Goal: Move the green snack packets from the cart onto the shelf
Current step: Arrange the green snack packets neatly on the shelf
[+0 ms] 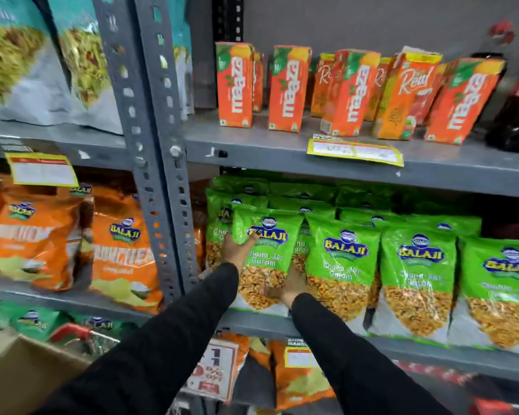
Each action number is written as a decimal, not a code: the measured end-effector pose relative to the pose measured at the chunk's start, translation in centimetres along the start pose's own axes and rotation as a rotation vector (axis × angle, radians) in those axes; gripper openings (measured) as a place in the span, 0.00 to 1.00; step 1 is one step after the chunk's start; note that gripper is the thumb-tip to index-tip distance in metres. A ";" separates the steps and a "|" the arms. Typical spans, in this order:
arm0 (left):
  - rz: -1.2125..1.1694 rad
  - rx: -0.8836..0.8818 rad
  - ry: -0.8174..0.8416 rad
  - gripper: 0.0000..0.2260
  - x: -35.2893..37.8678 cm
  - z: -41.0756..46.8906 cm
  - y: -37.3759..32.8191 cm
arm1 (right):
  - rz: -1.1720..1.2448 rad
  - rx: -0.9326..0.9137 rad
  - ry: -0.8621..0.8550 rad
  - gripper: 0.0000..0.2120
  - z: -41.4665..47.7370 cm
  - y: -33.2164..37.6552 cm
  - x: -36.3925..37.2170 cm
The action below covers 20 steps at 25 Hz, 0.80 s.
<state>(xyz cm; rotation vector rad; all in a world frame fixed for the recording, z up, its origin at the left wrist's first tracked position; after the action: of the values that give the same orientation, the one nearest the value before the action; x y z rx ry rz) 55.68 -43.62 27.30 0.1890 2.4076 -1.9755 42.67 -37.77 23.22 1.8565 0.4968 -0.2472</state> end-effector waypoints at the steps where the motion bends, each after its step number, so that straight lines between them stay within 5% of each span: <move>1: -0.032 0.007 -0.015 0.35 -0.2 0.0 0.2 | -0.015 -0.028 -0.019 0.45 0.1 0.2 0.3; 6: -0.125 0.066 -0.179 0.33 -3.4 0.6 -0.3 | -0.047 -0.229 -0.049 0.40 1.5 3.1 2.2; 14: -0.198 0.081 -0.347 0.36 -4.9 -0.3 0.7 | -0.018 -0.243 0.002 0.44 3.4 3.2 4.7; 20: 0.034 0.125 -0.439 0.37 -3.9 -2.6 -0.5 | 0.017 -0.277 -0.079 0.43 1.4 3.4 2.5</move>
<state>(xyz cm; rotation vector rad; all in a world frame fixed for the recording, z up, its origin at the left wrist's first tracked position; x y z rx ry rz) 59.66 -41.46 28.68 -0.1834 1.9975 -1.9094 46.55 -39.49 24.66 1.5746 0.4372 -0.2273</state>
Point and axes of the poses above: each hand's wrist, its own z-axis towards the middle knuckle, its own x-axis out of the palm, y = z × x, the point moved 5 cm from there along z, towards the middle knuckle, and after that the axes turned 13 degrees about y, right-handed, at the moved point
